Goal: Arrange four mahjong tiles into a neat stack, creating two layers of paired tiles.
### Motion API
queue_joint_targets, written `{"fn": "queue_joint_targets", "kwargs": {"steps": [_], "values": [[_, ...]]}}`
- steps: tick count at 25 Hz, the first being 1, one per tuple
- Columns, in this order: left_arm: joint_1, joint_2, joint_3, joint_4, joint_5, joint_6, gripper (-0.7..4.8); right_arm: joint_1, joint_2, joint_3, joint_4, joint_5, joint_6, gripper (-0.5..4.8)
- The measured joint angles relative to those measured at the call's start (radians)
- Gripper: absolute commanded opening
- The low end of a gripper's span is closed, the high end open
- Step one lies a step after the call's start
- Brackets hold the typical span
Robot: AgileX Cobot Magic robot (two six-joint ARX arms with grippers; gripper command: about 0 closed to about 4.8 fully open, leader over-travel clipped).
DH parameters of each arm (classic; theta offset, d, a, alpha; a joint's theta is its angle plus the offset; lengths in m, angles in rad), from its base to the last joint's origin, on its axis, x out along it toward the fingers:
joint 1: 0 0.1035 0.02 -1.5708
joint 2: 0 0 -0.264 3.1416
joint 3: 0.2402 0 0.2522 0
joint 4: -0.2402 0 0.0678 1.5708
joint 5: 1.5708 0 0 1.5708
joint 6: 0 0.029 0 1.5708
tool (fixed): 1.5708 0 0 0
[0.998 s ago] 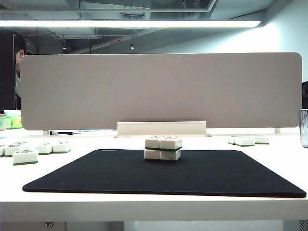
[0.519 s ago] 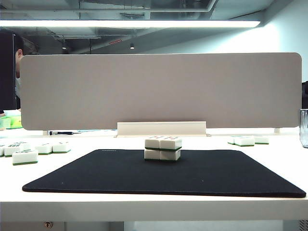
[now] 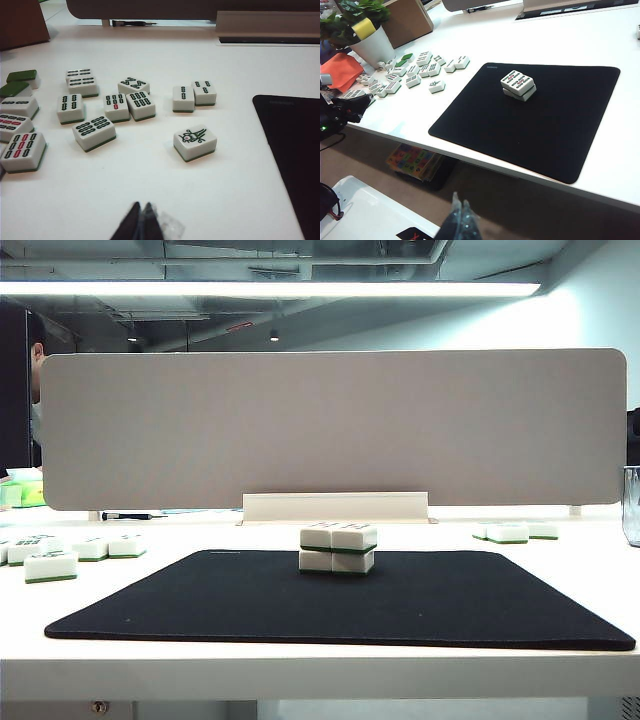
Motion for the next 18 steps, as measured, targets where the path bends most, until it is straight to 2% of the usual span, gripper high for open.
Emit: {"fn": "queue_joint_targets", "kwargs": {"steps": [5, 8, 14, 17, 18], "values": [[0.0, 0.0, 0.0, 0.0, 0.0, 0.0, -0.06, 0.0, 0.0, 0.0, 0.0, 0.0, 0.0, -0.01], [0.0, 0.0, 0.0, 0.0, 0.0, 0.0, -0.06, 0.0, 0.0, -0.006, 0.023, 0.022, -0.065, -0.01], [0.0, 0.0, 0.0, 0.0, 0.0, 0.0, -0.06, -0.007, 0.0, -0.154, 0.29, 0.126, -0.078, -0.01], [0.0, 0.0, 0.0, 0.0, 0.0, 0.0, -0.06, -0.007, -0.002, -0.342, 0.557, 0.175, -0.02, -0.01], [0.0, 0.0, 0.0, 0.0, 0.0, 0.0, -0.06, -0.008, -0.003, -0.436, 0.696, 0.189, 0.017, -0.01]]}}
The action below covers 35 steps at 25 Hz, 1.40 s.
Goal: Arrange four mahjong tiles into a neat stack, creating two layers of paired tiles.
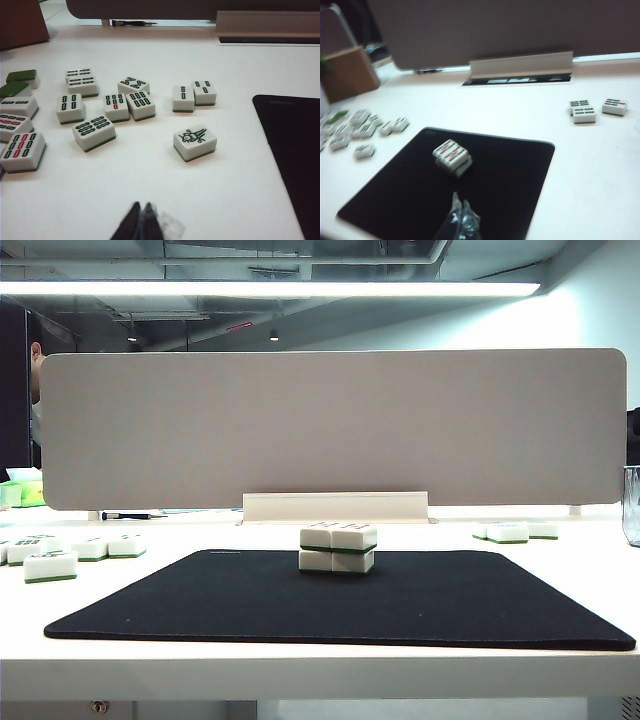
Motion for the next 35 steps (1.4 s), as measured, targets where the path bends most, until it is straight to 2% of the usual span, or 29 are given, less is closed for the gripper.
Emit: {"fn": "queue_joint_targets", "kwargs": {"steps": [4, 6, 11, 15, 19, 22, 26, 35], "values": [[0.0, 0.0, 0.0, 0.0, 0.0, 0.0, -0.06, 0.002, -0.002, -0.199, 0.27, 0.09, 0.051, -0.01], [0.0, 0.0, 0.0, 0.0, 0.0, 0.0, -0.06, 0.002, -0.002, -0.315, 0.356, 0.153, 0.055, -0.01], [0.0, 0.0, 0.0, 0.0, 0.0, 0.0, -0.06, 0.002, -0.002, -0.453, 0.488, 0.258, 0.085, -0.01], [0.0, 0.0, 0.0, 0.0, 0.0, 0.0, -0.06, 0.002, -0.002, -0.46, 0.501, 0.396, 0.09, -0.01], [0.0, 0.0, 0.0, 0.0, 0.0, 0.0, -0.06, 0.002, -0.002, -0.46, 0.444, 0.467, 0.062, -0.01], [0.0, 0.0, 0.0, 0.0, 0.0, 0.0, -0.06, 0.002, -0.002, -0.46, 0.363, 0.477, 0.057, -0.01], [0.0, 0.0, 0.0, 0.0, 0.0, 0.0, -0.06, 0.002, -0.002, -0.46, 0.366, 0.465, 0.012, -0.01], [0.0, 0.0, 0.0, 0.0, 0.0, 0.0, -0.06, 0.002, -0.002, -0.46, 0.366, 0.463, 0.006, -0.01]]}}
